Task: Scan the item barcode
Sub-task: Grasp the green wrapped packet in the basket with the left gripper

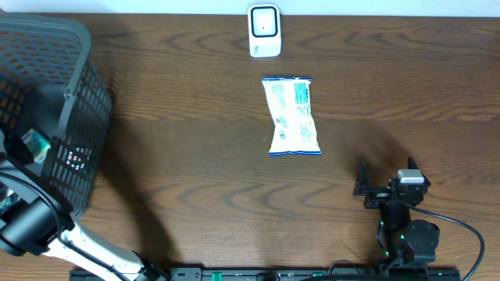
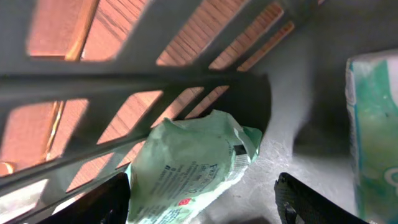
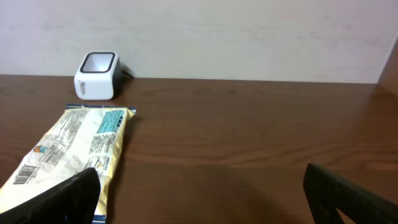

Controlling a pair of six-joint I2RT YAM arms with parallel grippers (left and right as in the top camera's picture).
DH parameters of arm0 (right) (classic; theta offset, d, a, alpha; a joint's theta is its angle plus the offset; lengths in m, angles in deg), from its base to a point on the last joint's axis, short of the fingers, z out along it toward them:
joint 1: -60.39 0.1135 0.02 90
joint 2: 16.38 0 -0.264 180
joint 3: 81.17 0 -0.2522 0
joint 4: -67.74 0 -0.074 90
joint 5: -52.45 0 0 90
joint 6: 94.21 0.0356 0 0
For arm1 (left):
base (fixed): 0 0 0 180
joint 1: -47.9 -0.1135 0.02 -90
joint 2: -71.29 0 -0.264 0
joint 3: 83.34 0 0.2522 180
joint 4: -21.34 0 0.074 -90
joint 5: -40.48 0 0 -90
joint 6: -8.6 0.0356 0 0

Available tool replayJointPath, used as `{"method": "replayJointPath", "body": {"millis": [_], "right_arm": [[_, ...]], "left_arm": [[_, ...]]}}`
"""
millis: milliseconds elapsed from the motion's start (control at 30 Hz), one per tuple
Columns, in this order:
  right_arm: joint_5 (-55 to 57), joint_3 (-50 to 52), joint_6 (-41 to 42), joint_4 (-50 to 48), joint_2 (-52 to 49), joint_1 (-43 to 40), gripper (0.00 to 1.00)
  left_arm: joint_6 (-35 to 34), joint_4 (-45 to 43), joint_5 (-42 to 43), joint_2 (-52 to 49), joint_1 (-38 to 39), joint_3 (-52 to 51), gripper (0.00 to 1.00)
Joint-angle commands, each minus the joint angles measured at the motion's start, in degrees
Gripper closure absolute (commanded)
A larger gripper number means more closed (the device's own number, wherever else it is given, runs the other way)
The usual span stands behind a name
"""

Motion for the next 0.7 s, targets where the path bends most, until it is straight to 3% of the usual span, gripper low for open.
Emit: {"method": "replayJointPath", "body": {"millis": [0,67,133,333,667], "right_arm": [[0.44,0.11,0.59,0.26,0.15,0.44,0.01],[0.44,0.11,0.59,0.26,0.15,0.44,0.01],[0.44,0.11,0.59,0.26,0.15,0.44,0.01],[0.44,0.11,0.59,0.26,0.15,0.44,0.01],[0.44,0.09,0.59,0.26,0.13,0.44,0.01]], "left_arm": [[-1.55,0.13,3.3,0.15,-1.86,-0.44,0.27],[-1.55,-0.09,4.87,0.13,-1.97,-1.03,0.29],[-1.55,-0.52,5.31,0.09,-1.97,-1.75,0.38],[-1.66,-0.28,5.31,0.2,-1.95,-2.29,0.92],[-13.7,1.95,5.33,6.4,-0.63,-2.14,0.93]]}}
